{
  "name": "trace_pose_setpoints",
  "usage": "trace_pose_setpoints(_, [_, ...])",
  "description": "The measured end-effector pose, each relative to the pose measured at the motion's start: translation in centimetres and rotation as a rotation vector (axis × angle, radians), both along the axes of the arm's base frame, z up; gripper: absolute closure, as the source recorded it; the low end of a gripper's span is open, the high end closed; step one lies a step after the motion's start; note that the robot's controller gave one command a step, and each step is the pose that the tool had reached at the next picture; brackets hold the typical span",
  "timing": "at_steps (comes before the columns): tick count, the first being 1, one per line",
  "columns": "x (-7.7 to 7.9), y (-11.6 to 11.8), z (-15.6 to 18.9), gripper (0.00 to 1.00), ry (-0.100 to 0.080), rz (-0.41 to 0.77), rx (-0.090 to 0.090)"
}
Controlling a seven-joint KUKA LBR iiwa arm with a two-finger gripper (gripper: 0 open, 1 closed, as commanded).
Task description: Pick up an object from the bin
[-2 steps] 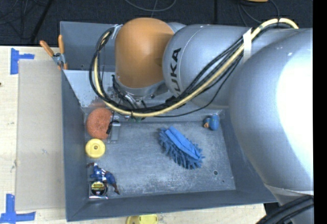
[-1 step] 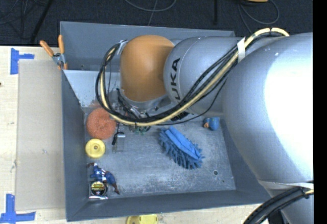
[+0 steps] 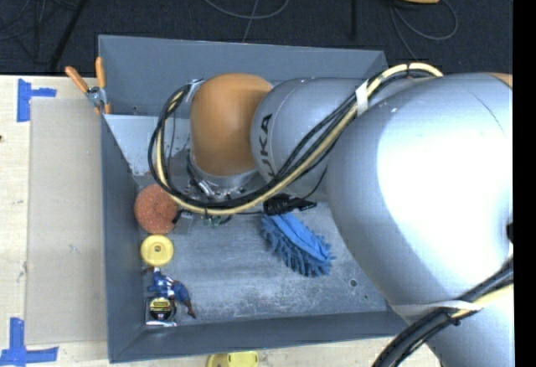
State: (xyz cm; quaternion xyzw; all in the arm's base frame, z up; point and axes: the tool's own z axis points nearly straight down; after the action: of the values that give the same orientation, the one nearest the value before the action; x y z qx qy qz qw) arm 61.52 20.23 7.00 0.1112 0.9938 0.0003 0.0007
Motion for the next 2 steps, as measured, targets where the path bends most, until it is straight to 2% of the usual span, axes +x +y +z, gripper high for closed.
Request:
trace_pose_setpoints(1, [0.0, 0.0, 0.0, 1.00, 0.000, 0.000, 0.000])
trace_pose_setpoints(2, [-0.4, 0.1, 2.6, 1.00, 0.002, 0.038, -0.001])
